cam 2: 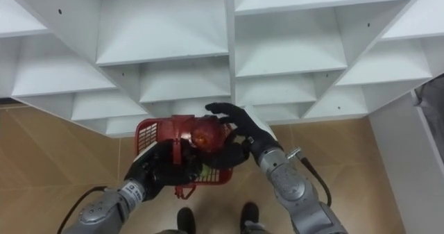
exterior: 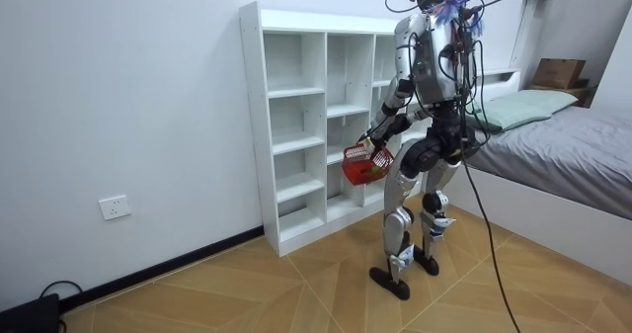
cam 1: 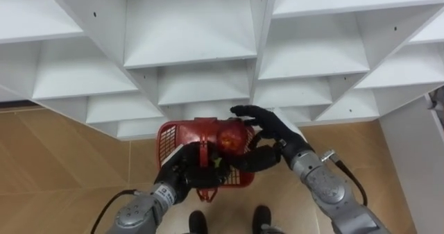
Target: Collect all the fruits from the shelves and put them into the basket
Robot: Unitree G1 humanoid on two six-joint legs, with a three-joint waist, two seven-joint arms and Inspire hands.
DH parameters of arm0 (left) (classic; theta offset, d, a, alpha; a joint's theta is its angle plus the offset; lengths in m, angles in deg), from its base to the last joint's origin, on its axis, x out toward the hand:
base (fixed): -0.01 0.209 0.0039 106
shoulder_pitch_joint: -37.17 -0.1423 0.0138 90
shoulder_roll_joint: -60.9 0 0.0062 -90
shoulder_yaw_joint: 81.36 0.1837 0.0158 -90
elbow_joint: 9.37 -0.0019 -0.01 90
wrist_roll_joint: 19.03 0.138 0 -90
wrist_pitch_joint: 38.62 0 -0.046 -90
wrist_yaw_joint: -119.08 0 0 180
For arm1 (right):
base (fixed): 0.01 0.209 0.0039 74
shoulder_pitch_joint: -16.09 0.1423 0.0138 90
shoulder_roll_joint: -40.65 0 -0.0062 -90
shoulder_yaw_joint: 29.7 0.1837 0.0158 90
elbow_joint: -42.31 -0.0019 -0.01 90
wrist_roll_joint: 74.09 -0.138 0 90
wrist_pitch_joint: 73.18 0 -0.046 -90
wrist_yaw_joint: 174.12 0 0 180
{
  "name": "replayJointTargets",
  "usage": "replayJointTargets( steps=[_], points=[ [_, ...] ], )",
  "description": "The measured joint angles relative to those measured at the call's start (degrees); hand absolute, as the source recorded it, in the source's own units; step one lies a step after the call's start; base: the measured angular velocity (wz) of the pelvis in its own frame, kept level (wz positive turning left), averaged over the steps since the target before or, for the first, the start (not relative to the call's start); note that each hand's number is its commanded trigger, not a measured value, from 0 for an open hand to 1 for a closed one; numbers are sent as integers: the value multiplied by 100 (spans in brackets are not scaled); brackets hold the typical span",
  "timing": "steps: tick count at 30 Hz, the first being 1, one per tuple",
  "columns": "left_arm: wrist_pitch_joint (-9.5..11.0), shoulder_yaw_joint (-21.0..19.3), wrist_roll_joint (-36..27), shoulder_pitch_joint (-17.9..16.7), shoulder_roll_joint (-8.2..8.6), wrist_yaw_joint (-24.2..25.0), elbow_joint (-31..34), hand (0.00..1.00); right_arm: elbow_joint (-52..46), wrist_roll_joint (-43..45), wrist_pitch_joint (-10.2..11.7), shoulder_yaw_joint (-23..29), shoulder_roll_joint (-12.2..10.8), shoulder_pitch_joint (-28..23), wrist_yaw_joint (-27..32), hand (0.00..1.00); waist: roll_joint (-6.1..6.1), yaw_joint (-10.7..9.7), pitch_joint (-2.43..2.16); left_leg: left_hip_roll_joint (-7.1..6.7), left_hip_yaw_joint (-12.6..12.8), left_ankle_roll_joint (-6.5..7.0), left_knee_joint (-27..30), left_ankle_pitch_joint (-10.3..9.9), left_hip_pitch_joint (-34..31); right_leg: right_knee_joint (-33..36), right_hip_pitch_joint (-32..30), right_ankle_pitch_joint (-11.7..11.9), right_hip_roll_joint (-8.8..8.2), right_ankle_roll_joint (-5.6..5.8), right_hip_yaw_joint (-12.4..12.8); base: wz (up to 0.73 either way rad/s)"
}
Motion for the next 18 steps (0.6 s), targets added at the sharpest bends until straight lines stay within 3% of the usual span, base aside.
replayJointTargets(
  steps=[18],
  points=[
    [-4,-39,33,72,6,-90,28,100,4,-129,37,-93,7,-35,-8,0,6,-1,4,2,6,-2,-10,-1,41,-19,45,3,6,-3,0,0]
  ],
)
